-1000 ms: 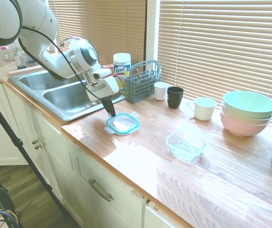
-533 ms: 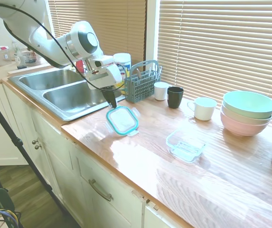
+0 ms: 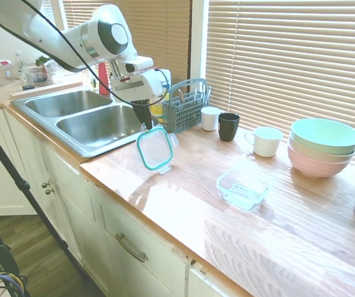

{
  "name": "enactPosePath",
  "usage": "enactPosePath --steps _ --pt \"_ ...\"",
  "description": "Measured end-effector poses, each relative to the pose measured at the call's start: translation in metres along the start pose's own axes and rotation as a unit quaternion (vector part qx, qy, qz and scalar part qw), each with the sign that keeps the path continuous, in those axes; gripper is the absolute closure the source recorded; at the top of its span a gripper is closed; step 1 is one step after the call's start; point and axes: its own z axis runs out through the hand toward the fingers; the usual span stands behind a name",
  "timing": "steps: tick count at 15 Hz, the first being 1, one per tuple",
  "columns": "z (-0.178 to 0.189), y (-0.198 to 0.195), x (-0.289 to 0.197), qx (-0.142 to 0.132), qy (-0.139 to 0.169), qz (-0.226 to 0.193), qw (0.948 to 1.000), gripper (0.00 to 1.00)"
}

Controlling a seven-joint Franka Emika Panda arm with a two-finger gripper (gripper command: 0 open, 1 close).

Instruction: Cover the lid of the food container

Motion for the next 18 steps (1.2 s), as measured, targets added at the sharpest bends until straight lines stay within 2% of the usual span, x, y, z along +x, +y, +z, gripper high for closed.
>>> enactPosePath --steps 11,15,18 --pt "-0.023 0.074 0.075 0.035 -0.030 0.020 0.9987 1.00" --pt "-0.018 0.101 0.103 0.043 -0.045 0.028 0.9977 1.00" --pt "-0.022 0.121 0.124 0.059 -0.055 0.035 0.9961 1.00"
